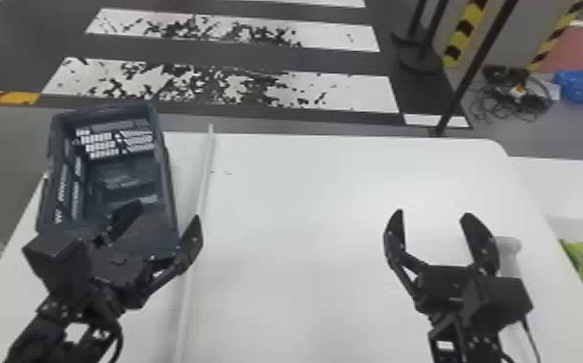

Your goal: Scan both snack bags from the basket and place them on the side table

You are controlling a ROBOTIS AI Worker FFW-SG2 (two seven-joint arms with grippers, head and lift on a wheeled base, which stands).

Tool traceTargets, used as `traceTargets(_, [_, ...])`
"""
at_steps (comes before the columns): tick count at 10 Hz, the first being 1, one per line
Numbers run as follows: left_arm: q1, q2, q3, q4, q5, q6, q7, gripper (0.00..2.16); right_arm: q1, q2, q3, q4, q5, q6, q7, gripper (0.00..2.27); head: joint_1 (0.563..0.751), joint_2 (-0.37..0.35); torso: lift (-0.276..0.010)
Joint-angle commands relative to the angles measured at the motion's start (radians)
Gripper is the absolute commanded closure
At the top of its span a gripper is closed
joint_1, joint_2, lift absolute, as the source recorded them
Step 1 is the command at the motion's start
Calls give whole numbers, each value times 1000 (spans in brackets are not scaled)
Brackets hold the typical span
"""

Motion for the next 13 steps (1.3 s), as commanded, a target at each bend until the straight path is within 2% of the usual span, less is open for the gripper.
traceTargets(1, [1, 2, -1, 0, 0, 0, 0, 100, 2, 4, 0, 0, 0, -12, 0, 56, 695, -75, -75])
traceTargets(13, [-5, 5, -3, 0, 2, 3, 0, 100, 5, 4, 0, -8, -12, -19, 0, 60, 695, -77, -75])
